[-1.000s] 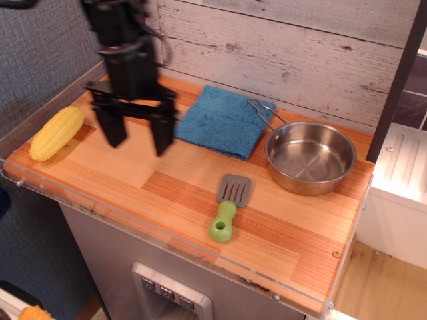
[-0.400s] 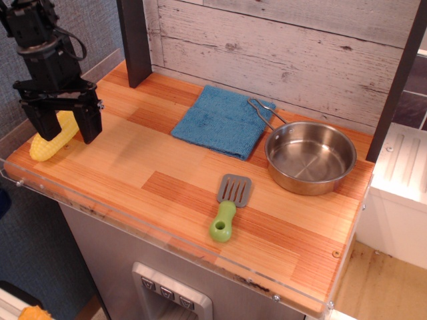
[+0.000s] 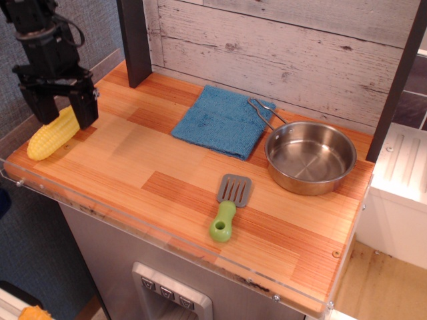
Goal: Put the corn onto the cloth.
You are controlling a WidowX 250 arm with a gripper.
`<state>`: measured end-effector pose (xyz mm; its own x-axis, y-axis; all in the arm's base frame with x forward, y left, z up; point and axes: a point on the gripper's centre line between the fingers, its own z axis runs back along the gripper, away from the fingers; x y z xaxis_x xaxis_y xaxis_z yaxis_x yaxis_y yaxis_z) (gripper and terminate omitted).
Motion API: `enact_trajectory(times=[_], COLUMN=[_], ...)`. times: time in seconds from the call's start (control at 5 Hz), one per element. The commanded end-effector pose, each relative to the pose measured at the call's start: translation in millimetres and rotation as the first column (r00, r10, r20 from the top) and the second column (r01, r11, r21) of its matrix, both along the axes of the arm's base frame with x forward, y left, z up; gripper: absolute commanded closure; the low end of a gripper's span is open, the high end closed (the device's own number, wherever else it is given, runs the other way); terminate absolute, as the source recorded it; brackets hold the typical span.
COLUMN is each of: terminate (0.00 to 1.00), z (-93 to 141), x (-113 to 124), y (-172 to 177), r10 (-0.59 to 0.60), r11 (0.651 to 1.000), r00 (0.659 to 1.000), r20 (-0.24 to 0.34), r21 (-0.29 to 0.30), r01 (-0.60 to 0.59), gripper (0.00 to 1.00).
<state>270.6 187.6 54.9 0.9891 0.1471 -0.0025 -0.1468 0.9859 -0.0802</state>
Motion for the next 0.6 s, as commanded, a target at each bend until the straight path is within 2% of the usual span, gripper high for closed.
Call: enact_trajectory(times=[0.0,0.4], terminate=[0.00,0.00], z=[3.5,-24.6], x=[3.0,0.1], y=[22.0,25.5], r10=[0.002,0.002], r11=[0.999,0.998], r00=[1.000,0.998], r20=[0.000,-0.066], r21=[0.039,0.065], r01=[-0.002,0.002], gripper=[0.00,0.00])
